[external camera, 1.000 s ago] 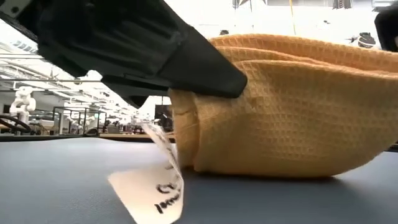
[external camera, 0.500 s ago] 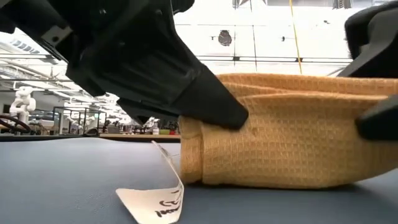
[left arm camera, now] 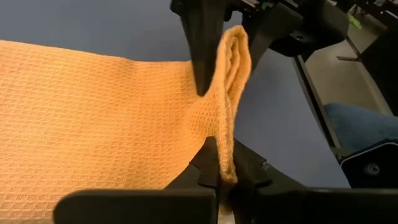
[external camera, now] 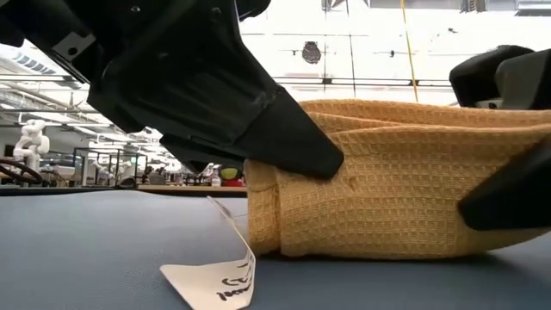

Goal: Roll towel into tight, uniform cylinder
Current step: Roll the orange microfiber cloth

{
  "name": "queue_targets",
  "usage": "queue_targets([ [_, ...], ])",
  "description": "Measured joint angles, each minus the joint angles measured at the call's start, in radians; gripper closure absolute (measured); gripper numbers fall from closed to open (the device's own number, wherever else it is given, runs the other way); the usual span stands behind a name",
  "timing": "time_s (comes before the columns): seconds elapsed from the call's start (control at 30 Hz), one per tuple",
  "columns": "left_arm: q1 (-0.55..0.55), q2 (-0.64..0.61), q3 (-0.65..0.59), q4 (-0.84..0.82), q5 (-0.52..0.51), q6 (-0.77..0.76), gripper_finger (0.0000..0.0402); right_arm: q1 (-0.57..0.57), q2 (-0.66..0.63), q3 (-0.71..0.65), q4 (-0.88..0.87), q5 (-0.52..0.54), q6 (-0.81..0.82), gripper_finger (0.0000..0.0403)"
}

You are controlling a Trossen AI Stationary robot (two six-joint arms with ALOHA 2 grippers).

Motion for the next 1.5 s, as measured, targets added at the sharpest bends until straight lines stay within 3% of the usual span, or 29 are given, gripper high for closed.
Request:
queue_targets([
  [0.13,-0.001,0.0,0.0,0.0,-0.001,0.0,0.037,0.0,0.0,0.0,0.003,-0.002,0.043,0.0392],
  [0.37,-0.029,0.0,0.0,0.0,-0.029,0.051,0.0346,-0.012,0.0,0.0,0.007,-0.023,0.197,0.0399],
  [0.57,-0.073,0.0,0.0,-0.03,-0.141,0.047,0.025,-0.032,0.0,0.0,0.006,-0.034,0.307,0.0401],
  [0.77,-0.116,-0.049,-0.001,-0.182,-0.257,-0.048,0.0166,-0.083,0.0,0.0,0.0,-0.172,0.431,0.0401],
  [0.97,-0.17,-0.069,-0.001,-0.213,-0.319,-0.074,0.0151,-0.118,-0.002,0.0,0.003,-0.23,0.477,0.0402],
  [1.1,-0.186,-0.037,-0.001,-0.154,-0.394,-0.082,0.015,-0.123,-0.014,0.001,-0.002,-0.238,0.478,0.0402],
  [1.23,-0.186,0.008,-0.001,-0.011,-0.421,0.026,0.0143,-0.123,-0.043,0.0,-0.016,-0.238,0.492,0.0403],
  [1.37,-0.173,0.064,-0.001,0.144,-0.409,0.135,0.0098,-0.124,-0.051,0.0,-0.016,-0.236,0.506,0.0403],
  [1.5,-0.159,0.1,0.007,0.176,-0.435,0.184,0.0038,-0.124,-0.051,0.0,-0.017,-0.24,0.53,0.0403],
])
